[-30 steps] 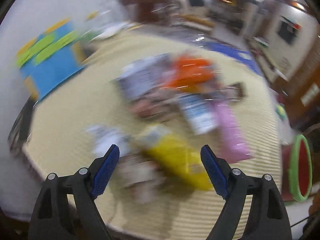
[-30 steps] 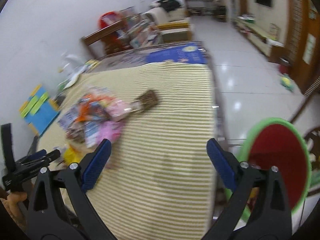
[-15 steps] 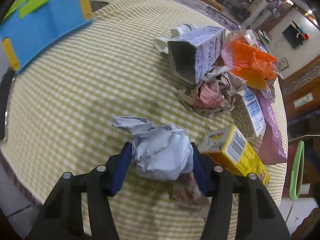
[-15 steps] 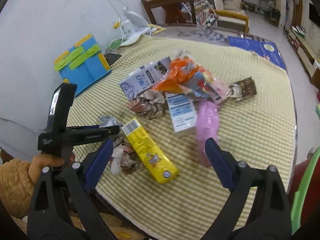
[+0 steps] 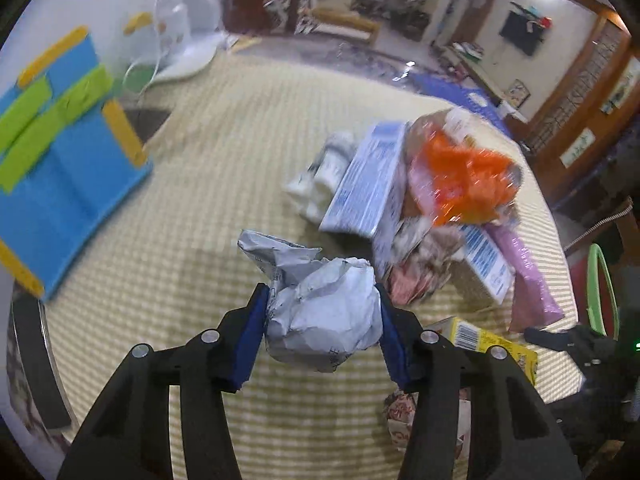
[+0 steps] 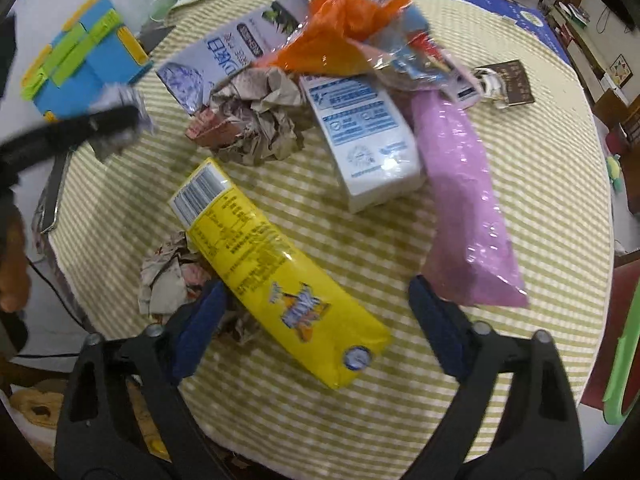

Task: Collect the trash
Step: 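Grasp the yellow snack box with the right tool and lift it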

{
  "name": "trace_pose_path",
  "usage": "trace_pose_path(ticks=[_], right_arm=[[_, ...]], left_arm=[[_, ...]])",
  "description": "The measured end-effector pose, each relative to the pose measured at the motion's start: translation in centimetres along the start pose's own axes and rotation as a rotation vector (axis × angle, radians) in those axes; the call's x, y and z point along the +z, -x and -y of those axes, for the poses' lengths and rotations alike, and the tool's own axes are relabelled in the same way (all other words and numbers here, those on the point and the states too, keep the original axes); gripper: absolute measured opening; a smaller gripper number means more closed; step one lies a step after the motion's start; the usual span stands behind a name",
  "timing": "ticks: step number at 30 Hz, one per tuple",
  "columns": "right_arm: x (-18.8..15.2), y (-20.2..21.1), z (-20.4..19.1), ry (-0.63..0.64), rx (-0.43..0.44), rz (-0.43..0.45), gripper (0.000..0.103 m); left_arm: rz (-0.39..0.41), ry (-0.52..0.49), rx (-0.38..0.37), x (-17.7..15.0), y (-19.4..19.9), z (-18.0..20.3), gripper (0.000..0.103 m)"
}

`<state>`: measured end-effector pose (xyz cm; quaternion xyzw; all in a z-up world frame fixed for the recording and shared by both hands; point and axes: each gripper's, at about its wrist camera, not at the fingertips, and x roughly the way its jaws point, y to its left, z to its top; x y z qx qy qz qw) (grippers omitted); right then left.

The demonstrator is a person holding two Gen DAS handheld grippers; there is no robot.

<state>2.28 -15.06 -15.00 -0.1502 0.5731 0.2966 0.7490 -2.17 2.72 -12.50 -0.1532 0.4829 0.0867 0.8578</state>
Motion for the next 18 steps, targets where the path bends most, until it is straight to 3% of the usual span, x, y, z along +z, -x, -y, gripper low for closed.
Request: trace_pose_path(ticks=[3, 5, 8, 18], right_arm=[[0.4, -1.1, -1.1, 0.013, -0.018, -0.014, 0.071], [0.7, -1.4, -1.6, 0.012, -0.014, -0.016, 0.053], [1.1, -0.8, -2.2, 0.004, -0.036, 0.003, 0.041], [3.1, 11.1, -0.4, -0.176, -0.104, 0.37, 0.036]], left_arm=[[0.022, -0.026, -0.03, 1.0, 0.5, 0.1, 0.049], [0.031, -0.036, -0.049, 1.5, 0.6, 0.6, 0.05], [0.038, -0.038, -0.071, 2.2, 0.9, -0.1, 0.05], [0.124, -0.101, -0.098, 3.7, 3.9, 1.7, 0.05]])
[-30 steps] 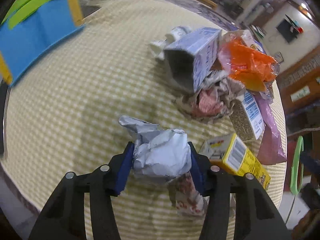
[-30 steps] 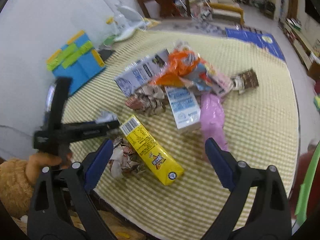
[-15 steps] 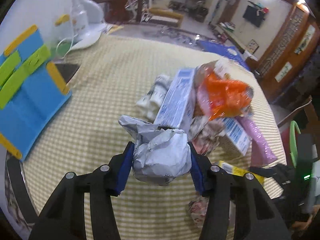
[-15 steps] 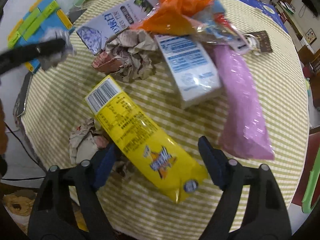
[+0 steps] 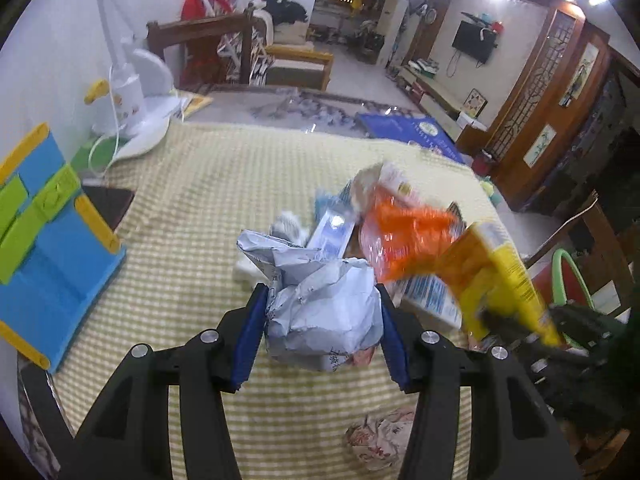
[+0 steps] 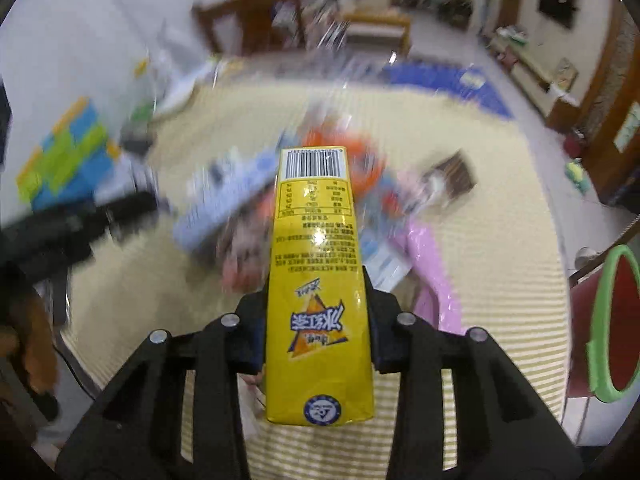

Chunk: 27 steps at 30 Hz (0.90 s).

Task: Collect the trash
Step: 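Grasp the yellow snack box with the right tool and lift it, then carry the grey paper and yellow box to the bucket and release both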

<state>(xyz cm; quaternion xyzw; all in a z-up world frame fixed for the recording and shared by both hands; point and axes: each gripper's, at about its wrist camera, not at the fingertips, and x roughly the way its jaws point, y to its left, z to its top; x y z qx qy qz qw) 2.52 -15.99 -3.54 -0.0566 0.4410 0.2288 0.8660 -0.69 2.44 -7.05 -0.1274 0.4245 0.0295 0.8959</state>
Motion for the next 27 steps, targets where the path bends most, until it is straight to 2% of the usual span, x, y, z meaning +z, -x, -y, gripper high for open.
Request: trace_pose_path(ticks=[5, 8, 13, 27], right_arm=[[2.3, 4.0, 1.2, -0.05, -0.027, 0.136, 0.036], [3.1, 5.0, 1.0, -0.052, -0.04, 0.185, 0.036], [2.7, 5.8, 0.7, -0.05, -0.047, 0.211, 0.036], [2.0, 7.2, 3.5, -0.104, -0.082, 0.248, 0.036]], left_arm=[[0.051, -0.022, -0.017, 2.1, 1.3, 1.1, 0.05], [0.09, -0.058, -0.029, 3.0, 2.0, 2.3, 0.05], [0.121, -0.093, -0.048, 3.3, 3.1, 4.0, 0.05], [0.121, -0.127, -0.051, 3.5, 3.0, 6.5, 0.05]])
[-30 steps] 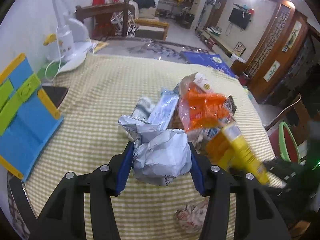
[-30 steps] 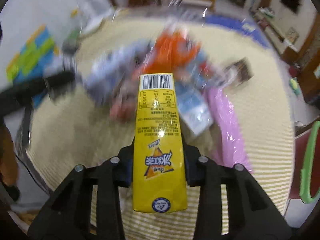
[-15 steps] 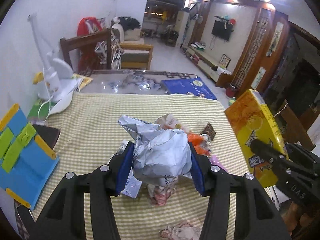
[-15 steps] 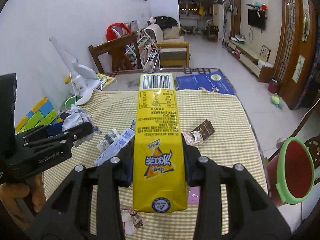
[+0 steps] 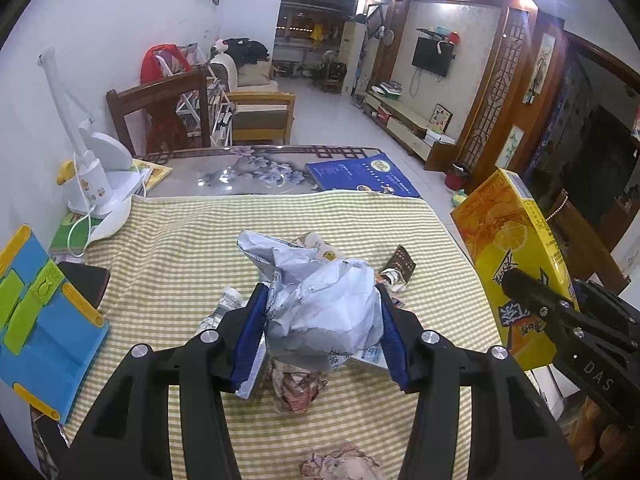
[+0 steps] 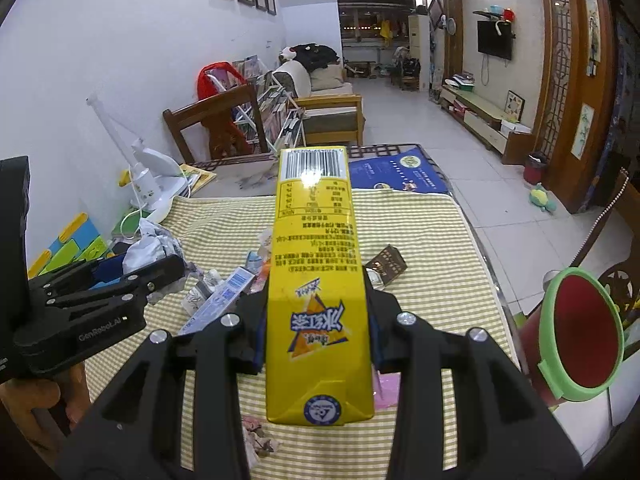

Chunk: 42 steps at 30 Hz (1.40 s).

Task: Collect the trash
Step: 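Carry the grey paper and yellow box to the bucket and release both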

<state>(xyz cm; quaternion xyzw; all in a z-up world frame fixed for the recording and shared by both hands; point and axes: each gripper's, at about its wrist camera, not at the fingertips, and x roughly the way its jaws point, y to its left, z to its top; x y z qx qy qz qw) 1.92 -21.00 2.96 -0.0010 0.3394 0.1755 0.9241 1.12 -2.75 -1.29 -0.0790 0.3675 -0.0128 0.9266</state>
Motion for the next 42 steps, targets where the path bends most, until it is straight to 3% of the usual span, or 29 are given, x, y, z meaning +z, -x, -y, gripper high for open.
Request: trace_pose_path(ticks=[31, 42], right_arm=[[-2.0, 1.1, 6.3, -0.122, -0.049, 0.001, 0.036], [-1.6, 1.9, 11.5, -0.102, -0.011, -0.005, 0.036]], left_arm=[[-0.02, -0.092, 0.005, -0.5, -1.3, 7.5, 0.05], [-0.018, -0.076, 0.041, -0.6, -2.0, 13.3, 0.05]])
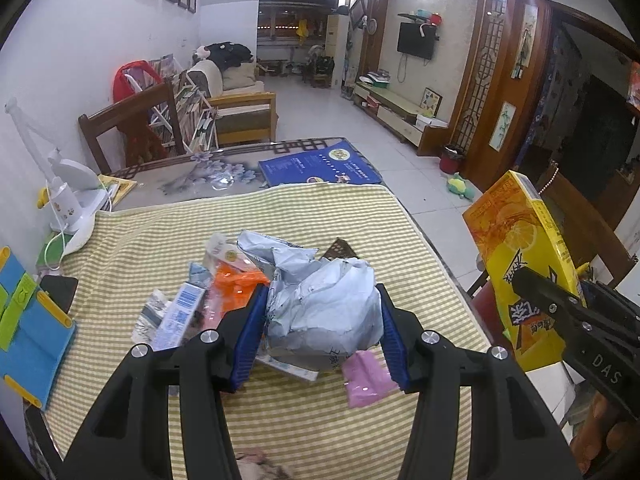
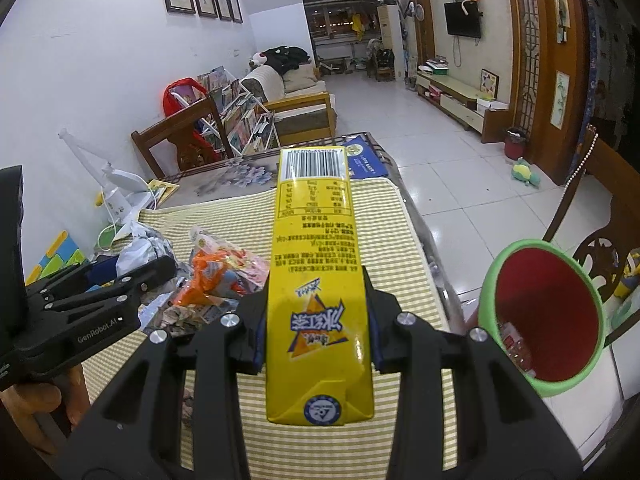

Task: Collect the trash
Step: 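Carry the grey paper and yellow box to the bucket and release both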

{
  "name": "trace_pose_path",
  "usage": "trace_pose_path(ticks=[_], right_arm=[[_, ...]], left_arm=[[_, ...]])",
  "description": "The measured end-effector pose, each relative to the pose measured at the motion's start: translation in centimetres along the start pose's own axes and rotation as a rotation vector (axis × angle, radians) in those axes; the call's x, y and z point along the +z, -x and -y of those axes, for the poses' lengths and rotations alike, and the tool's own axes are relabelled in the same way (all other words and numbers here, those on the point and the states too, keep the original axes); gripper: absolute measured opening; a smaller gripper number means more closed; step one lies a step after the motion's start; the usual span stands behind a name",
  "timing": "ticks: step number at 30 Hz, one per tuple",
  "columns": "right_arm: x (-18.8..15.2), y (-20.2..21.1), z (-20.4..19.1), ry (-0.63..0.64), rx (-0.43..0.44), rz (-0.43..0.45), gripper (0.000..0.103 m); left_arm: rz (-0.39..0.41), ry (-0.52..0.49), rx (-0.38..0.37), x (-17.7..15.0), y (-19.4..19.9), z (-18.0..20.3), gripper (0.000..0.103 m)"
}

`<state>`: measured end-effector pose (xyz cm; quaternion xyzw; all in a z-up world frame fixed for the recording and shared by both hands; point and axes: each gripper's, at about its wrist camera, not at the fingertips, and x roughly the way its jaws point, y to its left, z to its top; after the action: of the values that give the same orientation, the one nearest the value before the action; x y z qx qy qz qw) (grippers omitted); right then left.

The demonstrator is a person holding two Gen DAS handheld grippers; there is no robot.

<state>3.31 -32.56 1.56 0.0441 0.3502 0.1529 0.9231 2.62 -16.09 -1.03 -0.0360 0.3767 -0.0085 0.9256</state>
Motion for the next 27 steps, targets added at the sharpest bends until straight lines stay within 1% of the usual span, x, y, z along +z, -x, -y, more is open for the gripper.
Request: trace_pose_path(ticks=[9, 13, 17, 27], right_arm=[[0.6, 0.5, 4.8, 0.022, 0.013, -0.003, 0.036], [0.6, 0.9, 6.9, 0.012, 0.015, -0.005, 0.036], [0.4, 1.1, 9.2, -0.016, 0.014, -0.012, 0.036], [0.3, 2.0, 13.3, -0.069, -0.006, 0.008, 0.036]], left_arm=[[0.009, 0.011, 0.003, 0.4, -1.1, 5.3, 0.05], [0.003, 0.01, -0.003, 0.4, -1.5, 7.7, 0.05], [-0.012, -0.007, -0.007, 0.4, -2.1, 9.8, 0.05], [-0.017, -0.066, -0.027, 1.3, -2.8, 14.9, 0.05]])
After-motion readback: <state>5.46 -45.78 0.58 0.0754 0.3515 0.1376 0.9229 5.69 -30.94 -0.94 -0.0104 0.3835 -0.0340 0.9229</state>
